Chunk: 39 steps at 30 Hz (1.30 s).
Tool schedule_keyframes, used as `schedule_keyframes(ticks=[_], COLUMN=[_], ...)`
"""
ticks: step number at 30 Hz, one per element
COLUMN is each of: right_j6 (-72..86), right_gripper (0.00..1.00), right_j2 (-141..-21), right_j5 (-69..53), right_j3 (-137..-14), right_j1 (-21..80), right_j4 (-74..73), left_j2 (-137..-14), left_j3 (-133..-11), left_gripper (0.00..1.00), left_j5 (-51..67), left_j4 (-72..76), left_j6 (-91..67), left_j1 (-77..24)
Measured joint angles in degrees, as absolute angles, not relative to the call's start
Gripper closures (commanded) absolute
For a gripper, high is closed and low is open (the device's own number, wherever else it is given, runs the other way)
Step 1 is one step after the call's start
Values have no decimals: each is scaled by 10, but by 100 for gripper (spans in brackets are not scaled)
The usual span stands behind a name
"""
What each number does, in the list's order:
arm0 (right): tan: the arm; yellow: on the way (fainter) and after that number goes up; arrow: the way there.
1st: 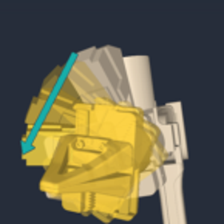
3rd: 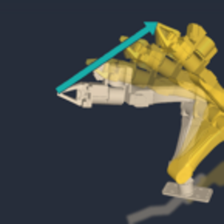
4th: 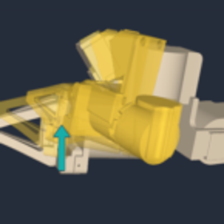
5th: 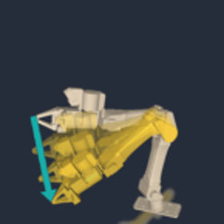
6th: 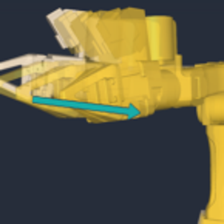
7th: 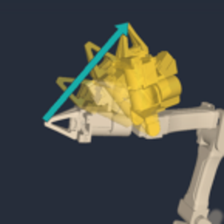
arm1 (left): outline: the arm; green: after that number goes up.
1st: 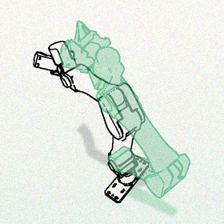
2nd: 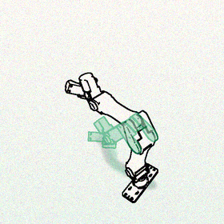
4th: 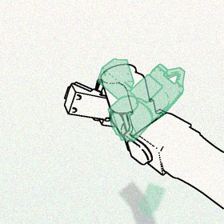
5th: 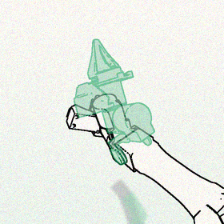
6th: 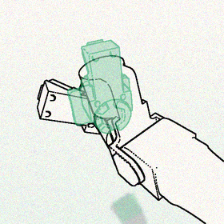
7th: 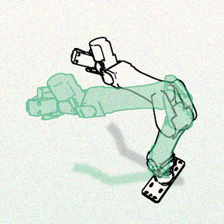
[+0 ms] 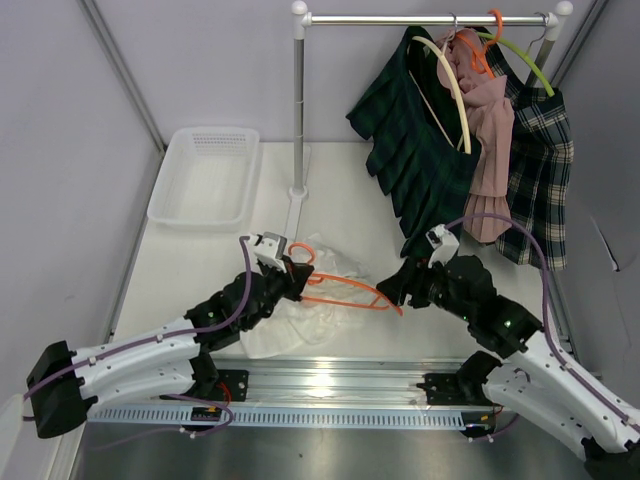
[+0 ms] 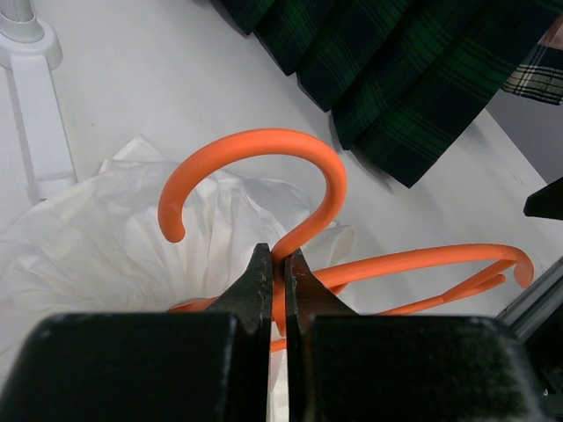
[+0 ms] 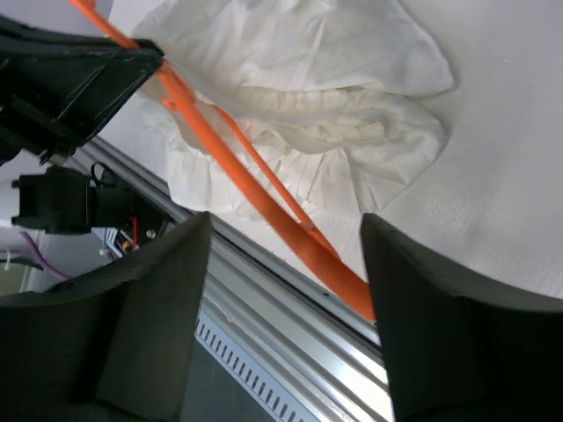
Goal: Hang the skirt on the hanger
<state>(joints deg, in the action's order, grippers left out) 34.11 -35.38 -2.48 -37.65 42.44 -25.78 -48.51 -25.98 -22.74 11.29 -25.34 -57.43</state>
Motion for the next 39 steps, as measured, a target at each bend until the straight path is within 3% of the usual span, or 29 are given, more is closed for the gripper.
schedule_keyframes(ticks=[2, 5, 16, 39], right_j6=[345, 350, 348, 360], right_gripper=[44, 47, 50, 56], right_j2=[-382, -453, -625, -717], right_j5=[-30, -43, -89, -45], right_j3=[-376, -372, -353, -328], right_j1=[409, 395, 396, 418], right_j4=[-255, -236, -142, 13], left_j2=[-481, -469, -463, -456], left_j3=[-259, -257, -252, -252], left_gripper=[100, 100, 100, 100], left_j5=[-228, -228, -228, -228], left_j4=[112, 112, 106, 100], left_j6=[-253, -253, -249, -248], left_j1=[-574, -574, -574, -574])
